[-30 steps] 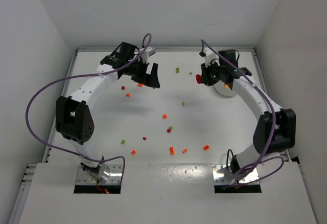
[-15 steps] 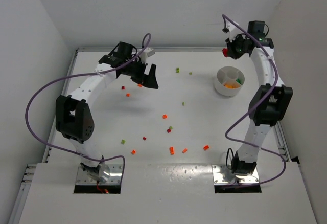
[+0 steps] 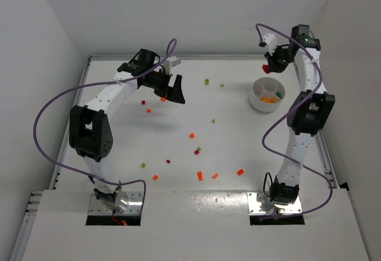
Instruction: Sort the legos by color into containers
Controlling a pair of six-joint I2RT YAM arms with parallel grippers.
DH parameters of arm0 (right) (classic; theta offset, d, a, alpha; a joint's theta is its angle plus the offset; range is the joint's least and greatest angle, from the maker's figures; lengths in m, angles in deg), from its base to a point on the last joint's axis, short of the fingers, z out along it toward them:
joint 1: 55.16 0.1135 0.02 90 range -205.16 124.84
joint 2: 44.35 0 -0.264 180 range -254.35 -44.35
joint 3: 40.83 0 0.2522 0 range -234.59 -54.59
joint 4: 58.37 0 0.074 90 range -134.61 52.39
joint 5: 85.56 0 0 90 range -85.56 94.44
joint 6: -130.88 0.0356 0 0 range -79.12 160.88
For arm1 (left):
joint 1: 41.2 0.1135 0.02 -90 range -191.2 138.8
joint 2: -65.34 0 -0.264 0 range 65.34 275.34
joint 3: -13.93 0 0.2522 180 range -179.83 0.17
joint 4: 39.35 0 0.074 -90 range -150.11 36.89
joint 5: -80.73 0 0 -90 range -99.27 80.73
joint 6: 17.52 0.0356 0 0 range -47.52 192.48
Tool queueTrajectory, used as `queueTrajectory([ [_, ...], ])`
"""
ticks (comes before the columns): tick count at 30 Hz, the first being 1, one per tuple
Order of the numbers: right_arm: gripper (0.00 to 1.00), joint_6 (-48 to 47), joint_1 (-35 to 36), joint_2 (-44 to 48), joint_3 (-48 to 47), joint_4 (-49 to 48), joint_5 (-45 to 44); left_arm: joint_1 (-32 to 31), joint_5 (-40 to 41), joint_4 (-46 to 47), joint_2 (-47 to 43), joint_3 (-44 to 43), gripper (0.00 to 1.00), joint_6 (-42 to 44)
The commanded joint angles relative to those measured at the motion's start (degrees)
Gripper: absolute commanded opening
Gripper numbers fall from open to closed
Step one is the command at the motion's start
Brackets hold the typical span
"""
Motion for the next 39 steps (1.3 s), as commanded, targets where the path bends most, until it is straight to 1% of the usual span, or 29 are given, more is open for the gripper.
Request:
queueTrajectory([
  [1, 0.08, -4.1, -0.5, -1.8, -3.0, 4.3, 1.5, 0.7, -2.2, 0.6, 0.6, -2.8, 1.00, 0.4],
  [8, 0.09, -4.1, -0.5, -2.9, -1.6, 3.1, -0.2, 0.7, -2.8, 0.6, 0.6, -2.8, 1.00, -0.1],
  [11, 0.13, -3.5, -0.5, -4.2, -1.6, 2.0, -1.3, 0.7, -2.8, 0.6, 0.6, -2.8, 1.00, -0.1],
  [12, 0.17, -3.5, -0.5, -4.2, -1.6, 1.4, -1.3, 0.7, -2.8, 0.6, 0.6, -2.3, 1.00, -0.1],
  [18, 0.28, -3.0, -0.5, -4.8, -1.6, 0.2, -1.8, 0.7, -2.8, 0.6, 0.6, -1.7, 1.00, -0.1],
  [19, 0.32, -3.0, -0.5, -4.8, -1.6, 0.2, -1.8, 0.7, -2.8, 0.6, 0.6, -1.7, 1.00, -0.1],
  [22, 0.34, -2.5, -0.5, -4.8, -1.6, -0.3, -2.3, 0.7, -2.1, 0.6, 1.1, -2.4, 1.00, -0.1],
  [24, 0.34, -0.6, -0.5, -3.2, -1.6, -2.0, -1.8, 0.7, 1.3, 0.6, 1.1, -3.0, 1.00, -1.4],
  [26, 0.35, 3.4, -0.5, -0.4, -1.6, -4.4, 0.1, 1.3, 4.6, 2.5, 0.6, -3.0, 1.00, -3.9],
  [27, 0.36, 5.1, -1.1, 0.6, -1.6, -5.1, 0.8, 1.3, 8.7, 3.1, 0.0, -3.0, 1.00, -5.0],
  [28, 0.39, 8.7, -1.1, 1.7, -1.6, -5.9, 2.2, 1.3, 10.9, 3.7, -0.7, -3.0, 1.00, -6.1],
  [30, 0.41, 12.5, -1.1, 4.7, -1.6, -7.1, 3.7, 2.7, 15.1, 4.8, -0.7, -3.0, 1.00, -8.6],
  [31, 0.43, 16.4, -1.1, 5.6, -1.0, -7.8, 5.0, 2.7, 18.8, 5.7, -0.7, -4.3, 1.00, -8.6],
  [32, 0.52, 18.1, -1.1, 6.5, -0.2, -7.9, 5.6, 3.5, 21.1, 5.7, -0.1, -5.3, 1.00, -8.6],
  [34, 0.62, 21.2, -1.1, 9.0, 1.9, -8.5, 7.7, 4.7, 26.4, 5.2, 1.8, -9.2, 1.00, -7.4],
  [35, 0.69, 23.9, -1.1, 9.8, 3.1, -8.5, 8.5, 5.2, 26.4, 5.2, 4.0, -10.4, 1.00, -6.5],
  [36, 0.72, 25.3, -0.6, 10.8, 4.4, -9.0, 9.2, 5.8, 27.5, 4.2, 5.4, -11.9, 1.00, -5.6],
  [37, 0.74, 26.7, -0.5, 11.7, 7.7, -10.0, 10.3, 6.6, 28.9, 3.5, 7.0, -13.7, 1.00, -4.1],
  [38, 0.75, 29.4, -0.5, 13.8, 9.7, -10.8, 11.1, 6.6, 31.8, 2.9, 8.8, -17.4, 1.00, -3.5],
  [39, 0.75, 30.9, 0.1, 15.0, 12.0, -13.2, 11.7, 7.2, 33.4, 1.4, 12.6, -19.4, 1.00, -3.5],
])
